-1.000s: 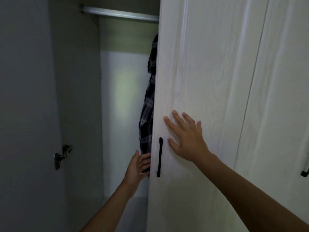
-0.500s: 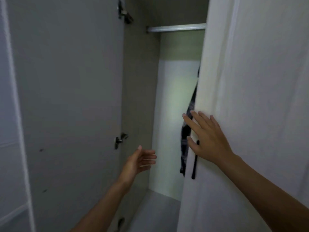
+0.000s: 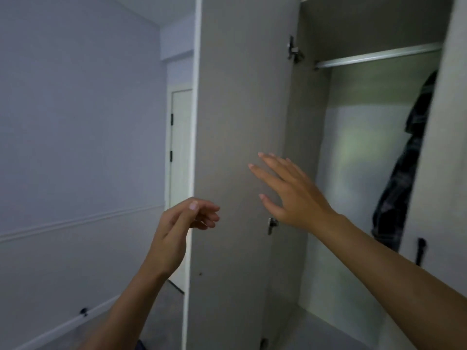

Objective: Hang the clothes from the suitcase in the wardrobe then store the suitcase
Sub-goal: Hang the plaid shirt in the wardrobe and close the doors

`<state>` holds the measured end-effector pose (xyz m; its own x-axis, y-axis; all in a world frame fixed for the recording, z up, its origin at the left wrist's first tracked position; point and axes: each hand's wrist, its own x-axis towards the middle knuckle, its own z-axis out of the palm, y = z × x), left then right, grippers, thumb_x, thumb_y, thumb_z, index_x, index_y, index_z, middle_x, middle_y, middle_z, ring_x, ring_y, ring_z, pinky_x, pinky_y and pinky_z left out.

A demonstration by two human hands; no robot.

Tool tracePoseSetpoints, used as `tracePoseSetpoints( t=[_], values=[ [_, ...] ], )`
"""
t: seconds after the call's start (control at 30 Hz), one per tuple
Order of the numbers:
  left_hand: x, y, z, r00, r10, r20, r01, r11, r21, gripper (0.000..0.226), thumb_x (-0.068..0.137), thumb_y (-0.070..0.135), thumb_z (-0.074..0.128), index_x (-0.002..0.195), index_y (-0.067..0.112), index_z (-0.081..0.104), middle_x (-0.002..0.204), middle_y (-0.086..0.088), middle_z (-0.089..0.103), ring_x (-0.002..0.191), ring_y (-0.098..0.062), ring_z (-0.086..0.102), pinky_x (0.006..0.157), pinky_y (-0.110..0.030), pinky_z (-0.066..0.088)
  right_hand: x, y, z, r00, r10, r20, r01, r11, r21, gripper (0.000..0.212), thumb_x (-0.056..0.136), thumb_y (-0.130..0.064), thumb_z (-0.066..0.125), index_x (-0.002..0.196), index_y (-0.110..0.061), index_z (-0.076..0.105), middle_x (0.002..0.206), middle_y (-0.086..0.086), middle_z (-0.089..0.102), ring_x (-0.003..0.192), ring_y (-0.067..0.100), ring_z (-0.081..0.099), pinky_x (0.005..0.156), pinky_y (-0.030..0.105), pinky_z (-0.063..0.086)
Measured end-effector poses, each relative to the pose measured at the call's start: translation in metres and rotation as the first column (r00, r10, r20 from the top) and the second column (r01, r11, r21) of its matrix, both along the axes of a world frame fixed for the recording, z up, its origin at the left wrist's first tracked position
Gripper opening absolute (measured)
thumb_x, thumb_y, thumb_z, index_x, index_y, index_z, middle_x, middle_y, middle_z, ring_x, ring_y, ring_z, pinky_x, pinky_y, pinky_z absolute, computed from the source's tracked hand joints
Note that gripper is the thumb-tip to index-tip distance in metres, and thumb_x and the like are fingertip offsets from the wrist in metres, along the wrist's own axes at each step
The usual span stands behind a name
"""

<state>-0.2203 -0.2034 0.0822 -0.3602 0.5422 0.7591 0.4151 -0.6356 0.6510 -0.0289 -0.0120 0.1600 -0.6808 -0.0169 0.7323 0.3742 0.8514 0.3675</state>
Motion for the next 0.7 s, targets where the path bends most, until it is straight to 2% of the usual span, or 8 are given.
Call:
tracePoseSetpoints(
  t=[0.07,0.17,0.27,0.33,0.4,0.47,0.6,0.7],
  values=[
    [-0.028,-0.014,-0.002,0.999,0.046,0.013,-0.046,0.999,0.02,0.043,0.103,0.028,0.038,0.102,0.004,0.074,0.09,-0.015,0.072,0.083,-0.035,0.067,0.074,-0.042,0.053,-0.035,-0.022,0.008,0.998,0.069,0.0,-0.069,0.996,0.05,0.065,0.095,-0.04,0.053,0.156,-0.025,0.037,0.166,0.005,0.027,0.152,0.027,0.027,0.12,0.05,0.027],
    [-0.067,-0.019,-0.014,0.988,0.085,0.131,-0.084,0.996,-0.01,0.047,0.097,0.044,0.042,0.1,0.009,0.073,0.09,-0.016,0.071,0.082,-0.033,0.067,0.073,-0.042,0.052,-0.078,-0.053,0.017,0.994,0.092,0.066,-0.102,0.98,0.17,0.065,0.097,-0.042,0.049,0.158,-0.026,0.032,0.168,0.005,0.02,0.156,0.025,0.016,0.124,0.05,0.018],
    [-0.092,-0.015,-0.032,0.97,0.125,0.207,-0.1,0.987,-0.128,0.048,0.097,0.048,0.04,0.102,0.012,0.072,0.094,-0.012,0.075,0.087,-0.03,0.071,0.08,-0.052,0.057,-0.113,-0.069,0.017,0.981,0.002,0.193,-0.056,0.96,0.275,0.062,0.101,-0.05,0.04,0.158,-0.029,0.031,0.17,0.004,0.015,0.157,0.025,0.007,0.125,0.054,0.009],
    [-0.103,-0.011,-0.045,0.973,0.132,0.191,-0.091,0.974,-0.209,0.047,0.099,0.046,0.037,0.104,0.016,0.072,0.099,-0.006,0.076,0.091,-0.024,0.072,0.087,-0.054,0.059,-0.128,-0.069,0.012,0.97,-0.082,0.23,0.007,0.952,0.307,0.056,0.101,-0.055,0.036,0.151,-0.031,0.044,0.168,0.003,0.021,0.157,0.025,0.006,0.124,0.059,0.008],
    [-0.106,-0.005,-0.055,0.976,0.118,0.185,-0.065,0.959,-0.274,0.05,0.096,0.052,0.036,0.107,0.02,0.072,0.103,0.001,0.076,0.096,-0.016,0.072,0.091,-0.047,0.059,-0.131,-0.066,0.008,0.963,-0.125,0.24,0.042,0.945,0.323,0.047,0.1,-0.054,0.037,0.133,-0.031,0.062,0.162,0.004,0.036,0.157,0.026,0.011,0.122,0.062,0.009],
    [-0.106,0.003,-0.063,0.977,0.088,0.194,-0.023,0.949,-0.313,0.052,0.094,0.056,0.035,0.11,0.024,0.072,0.107,0.006,0.075,0.101,-0.012,0.071,0.095,-0.043,0.058,-0.131,-0.065,0.006,0.96,-0.142,0.241,0.054,0.94,0.338,0.039,0.1,-0.052,0.041,0.117,-0.03,0.068,0.152,0.003,0.048,0.154,0.027,0.019,0.122,0.062,0.011],
    [-0.101,0.022,-0.079,0.974,-0.02,0.226,0.109,0.916,-0.387,0.044,0.107,0.05,0.032,0.119,0.032,0.07,0.119,0.013,0.073,0.112,-0.008,0.068,0.104,-0.045,0.053,-0.122,-0.069,0.006,0.956,-0.172,0.238,0.074,0.925,0.371,0.037,0.1,-0.051,0.043,0.116,-0.029,0.067,0.148,0.004,0.05,0.153,0.028,0.024,0.119,0.065,0.014],
    [-0.088,0.037,-0.092,0.957,-0.122,0.263,0.232,0.865,-0.444,0.043,0.107,0.048,0.031,0.124,0.034,0.069,0.121,0.013,0.073,0.114,-0.009,0.068,0.107,-0.045,0.05,-0.101,-0.073,0.008,0.963,-0.159,0.218,0.06,0.914,0.402,0.035,0.1,-0.05,0.046,0.115,-0.027,0.067,0.145,0.006,0.054,0.151,0.03,0.03,0.116,0.068,0.016]
  ],
)
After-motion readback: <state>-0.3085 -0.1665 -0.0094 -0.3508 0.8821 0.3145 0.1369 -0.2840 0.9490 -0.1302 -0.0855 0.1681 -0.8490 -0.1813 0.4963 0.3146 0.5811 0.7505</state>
